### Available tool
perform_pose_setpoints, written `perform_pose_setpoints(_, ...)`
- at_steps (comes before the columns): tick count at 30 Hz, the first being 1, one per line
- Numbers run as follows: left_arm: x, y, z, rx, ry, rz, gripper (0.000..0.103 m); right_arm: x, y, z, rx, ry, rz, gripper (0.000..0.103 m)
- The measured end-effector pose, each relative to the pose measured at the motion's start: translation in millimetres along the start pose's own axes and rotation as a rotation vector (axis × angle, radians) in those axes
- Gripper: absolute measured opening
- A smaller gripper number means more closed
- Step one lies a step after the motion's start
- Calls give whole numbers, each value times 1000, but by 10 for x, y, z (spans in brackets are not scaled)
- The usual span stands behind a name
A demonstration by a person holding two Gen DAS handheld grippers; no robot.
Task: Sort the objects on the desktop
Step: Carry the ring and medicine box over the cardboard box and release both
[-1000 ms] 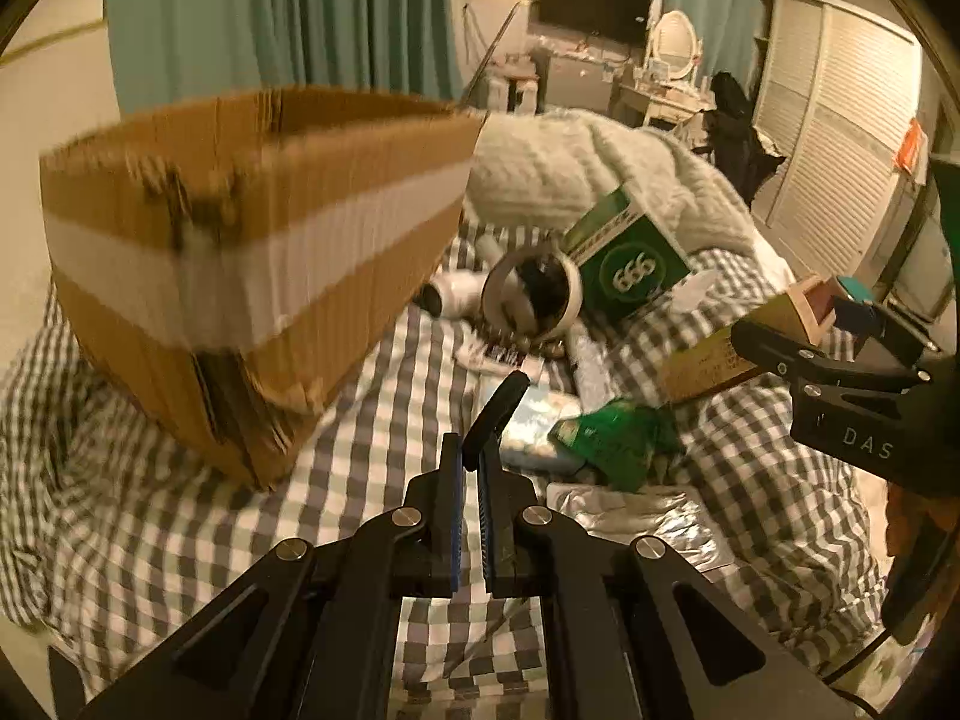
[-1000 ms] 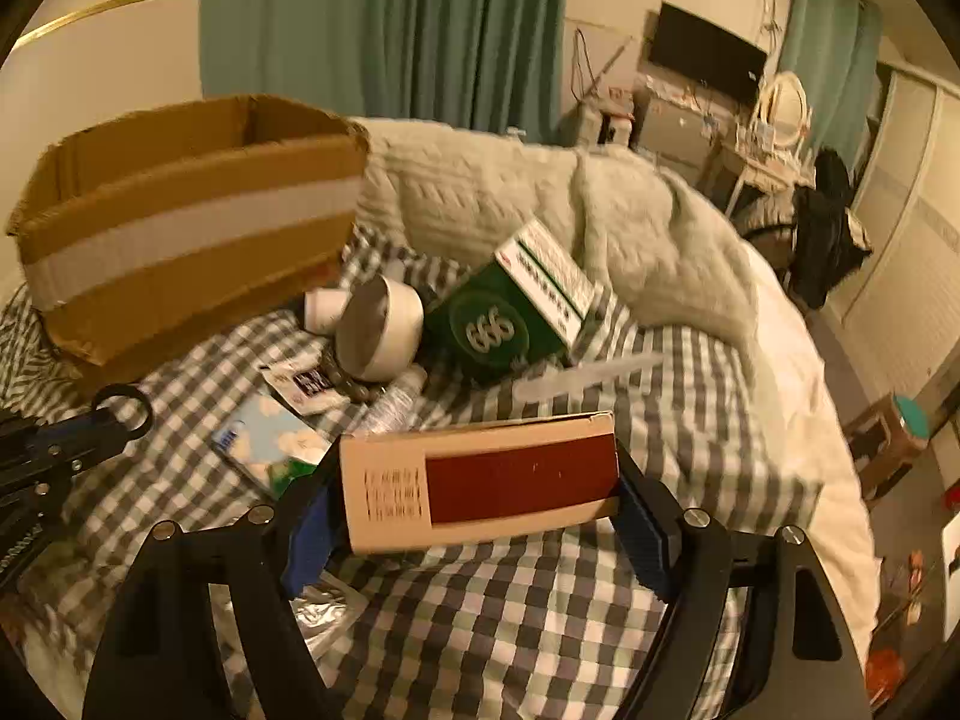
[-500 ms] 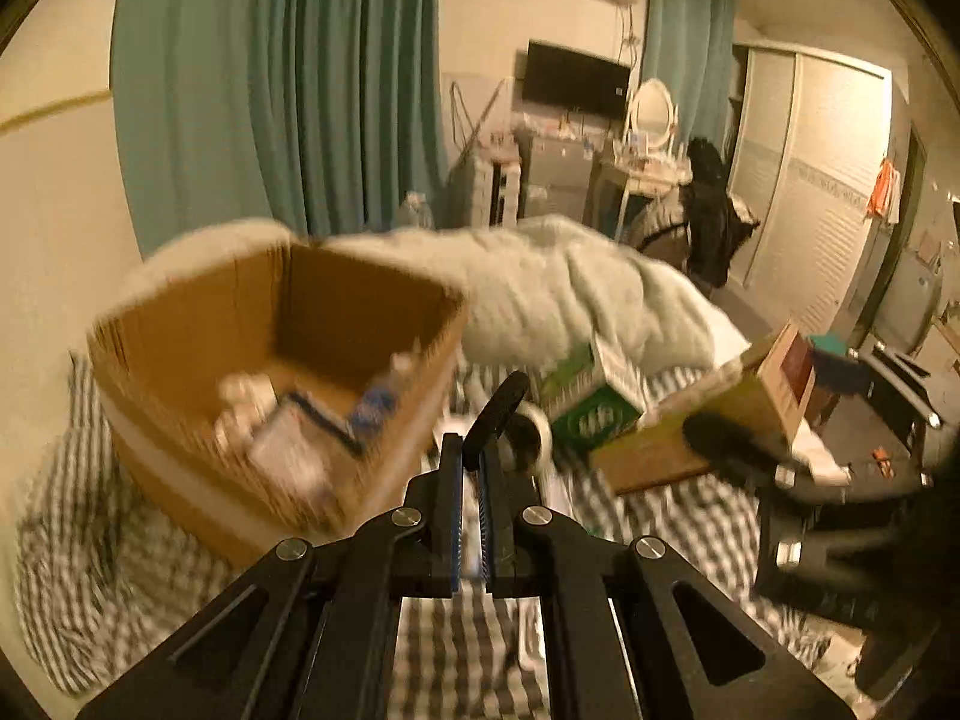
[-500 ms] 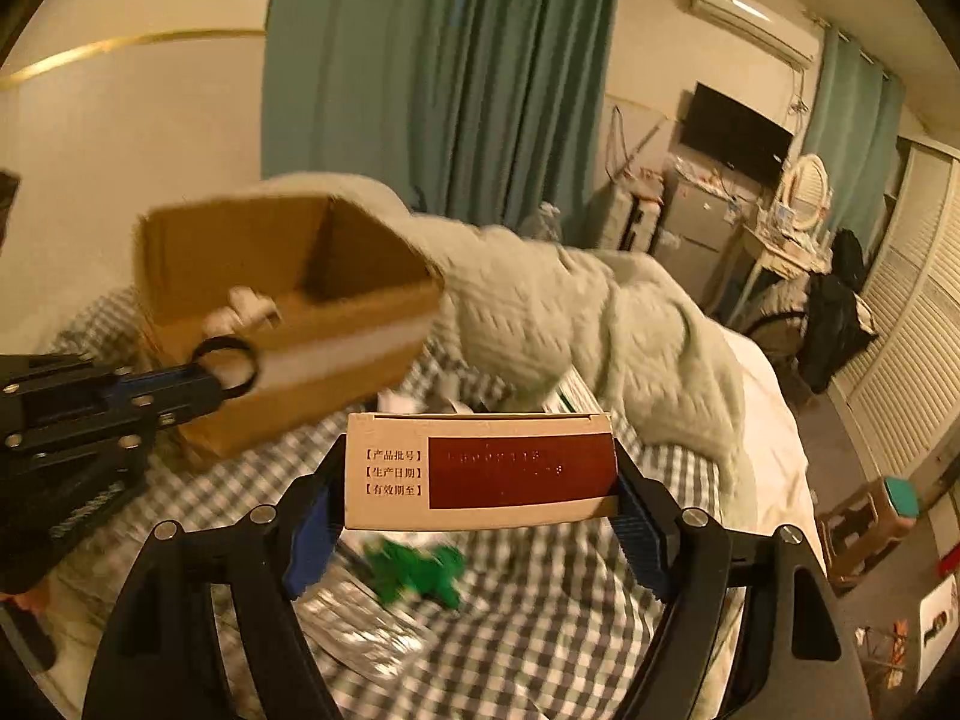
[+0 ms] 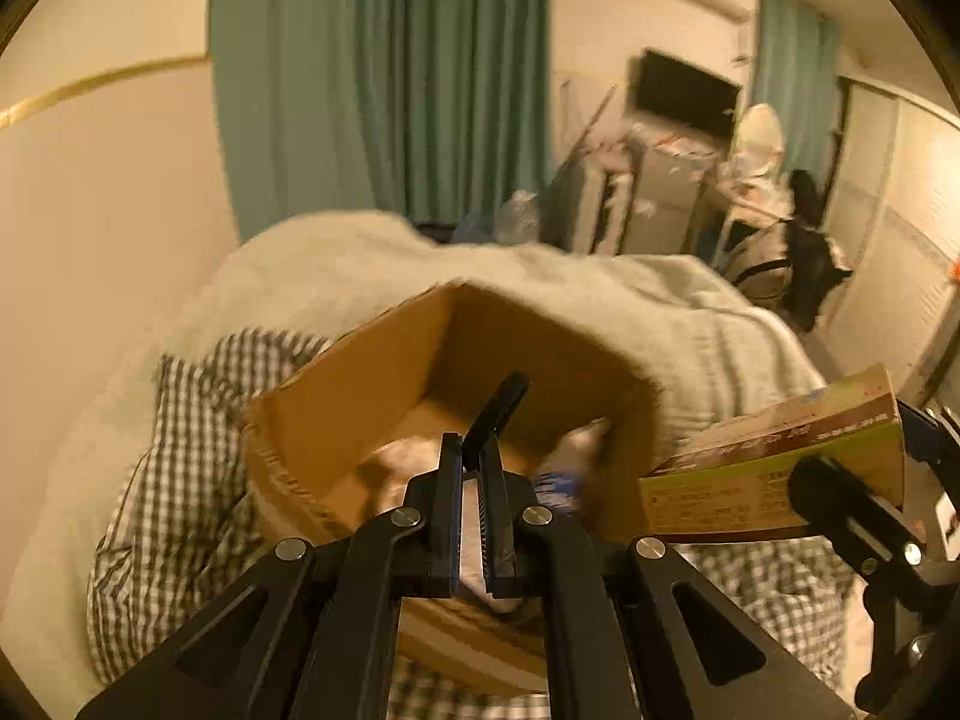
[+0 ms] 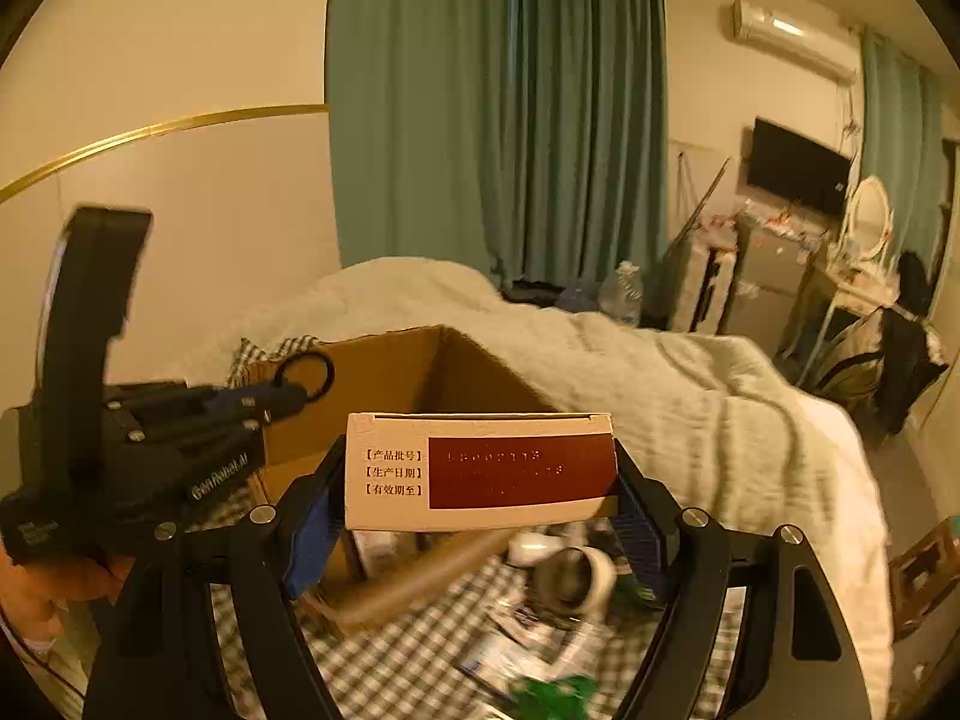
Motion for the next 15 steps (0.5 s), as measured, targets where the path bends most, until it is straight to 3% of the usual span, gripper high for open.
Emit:
perform_pose_setpoints(3, -220, 49, -136, 24, 16, -55, 5, -343, 50, -18, -45, -44, -47, 77)
perform_pose_setpoints(6, -294, 116, -132, -1, 15, -58, 7, -581, 146, 7, -104, -94, -80, 79)
perform_pose_setpoints(7, -305, 138, -130, -8, 3, -57, 13, -626, 165, 24, -130, -113, -78, 80)
perform_pose_setpoints(10, -339, 179, -177, -6, -15, -60, 74, -612, 178, 100, -163, -110, -45, 91)
perform_pose_setpoints(11, -315, 191, -178, 5, 2, -46, 80, -569, 170, 123, -165, -100, -30, 91)
perform_pose_setpoints(15, -131, 241, -90, -25, -34, -12, 87, -337, 153, 240, -126, -51, -7, 91)
Point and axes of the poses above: each gripper's, at about its wrist camera, not at the fingertips, and x roughly against the way its jaws point, z to its right, y to its underside, the point moved 5 cm from there along -x, roughly the way its jaws point, and after that the axes turned 8 degrees about -y, right-handed, at the moved point
